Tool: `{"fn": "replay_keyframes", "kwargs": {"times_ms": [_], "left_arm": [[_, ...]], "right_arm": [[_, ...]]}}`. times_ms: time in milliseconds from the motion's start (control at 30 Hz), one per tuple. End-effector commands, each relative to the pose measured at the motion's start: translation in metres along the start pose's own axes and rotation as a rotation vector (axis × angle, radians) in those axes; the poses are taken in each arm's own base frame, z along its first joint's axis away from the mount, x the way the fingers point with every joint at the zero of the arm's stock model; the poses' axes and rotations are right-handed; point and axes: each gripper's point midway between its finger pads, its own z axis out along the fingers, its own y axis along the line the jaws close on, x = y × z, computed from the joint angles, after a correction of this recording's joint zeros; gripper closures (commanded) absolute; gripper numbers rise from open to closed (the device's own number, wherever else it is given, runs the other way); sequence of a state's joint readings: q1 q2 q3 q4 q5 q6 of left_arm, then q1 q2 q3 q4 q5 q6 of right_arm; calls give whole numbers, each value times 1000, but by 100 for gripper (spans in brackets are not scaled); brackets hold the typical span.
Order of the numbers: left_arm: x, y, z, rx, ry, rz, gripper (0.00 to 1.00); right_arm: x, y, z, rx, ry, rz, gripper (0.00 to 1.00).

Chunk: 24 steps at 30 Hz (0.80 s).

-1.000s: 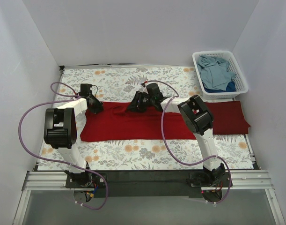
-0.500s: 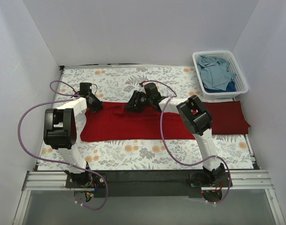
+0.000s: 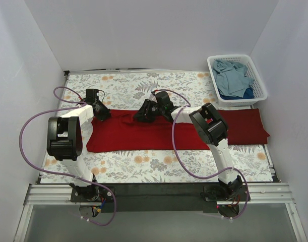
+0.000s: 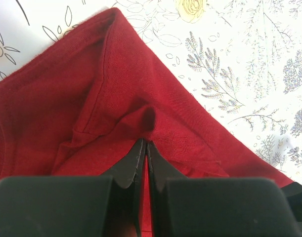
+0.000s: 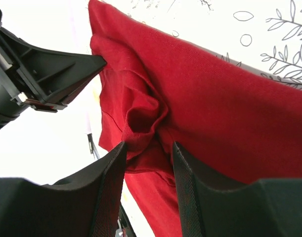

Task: Fold and stack the t-shirts
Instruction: Fold the tshirt

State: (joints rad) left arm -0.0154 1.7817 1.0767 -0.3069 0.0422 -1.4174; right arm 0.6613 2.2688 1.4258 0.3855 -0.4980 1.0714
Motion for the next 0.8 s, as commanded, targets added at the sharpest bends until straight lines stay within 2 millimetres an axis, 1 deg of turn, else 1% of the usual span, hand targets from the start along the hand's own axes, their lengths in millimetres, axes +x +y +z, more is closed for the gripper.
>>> {"fn": "replay_keyframes", "kwargs": {"times_ms": [0,67,300,433,633,733,767], "left_arm": [[-22,-24,-24,66,-69,18,100],[-21,-24,-24,67,-66,20,100],[-20,-23,-23,63,-66,18,100],[-21,-23,-23,61,-66,19,100],[-21,-24,-24,65,-66,20,100],[-24,-26,-26,68,-71,20,100],[-24,-27,-26,70,-70,20,100]], "right_arm": [[-14,44,-12,-105,-57,-44,51],[-14,45,-13,-112,-61,-32,51],[-18,63,-15,-164,-73,-37,50],[-21,66,-16,-172,-81,-38,50],[-15,47,-9,-140,-64,-1,50],[-15,37,-6,-120,-70,3,53],[-15,35,-5,-115,-70,4,57]]}}
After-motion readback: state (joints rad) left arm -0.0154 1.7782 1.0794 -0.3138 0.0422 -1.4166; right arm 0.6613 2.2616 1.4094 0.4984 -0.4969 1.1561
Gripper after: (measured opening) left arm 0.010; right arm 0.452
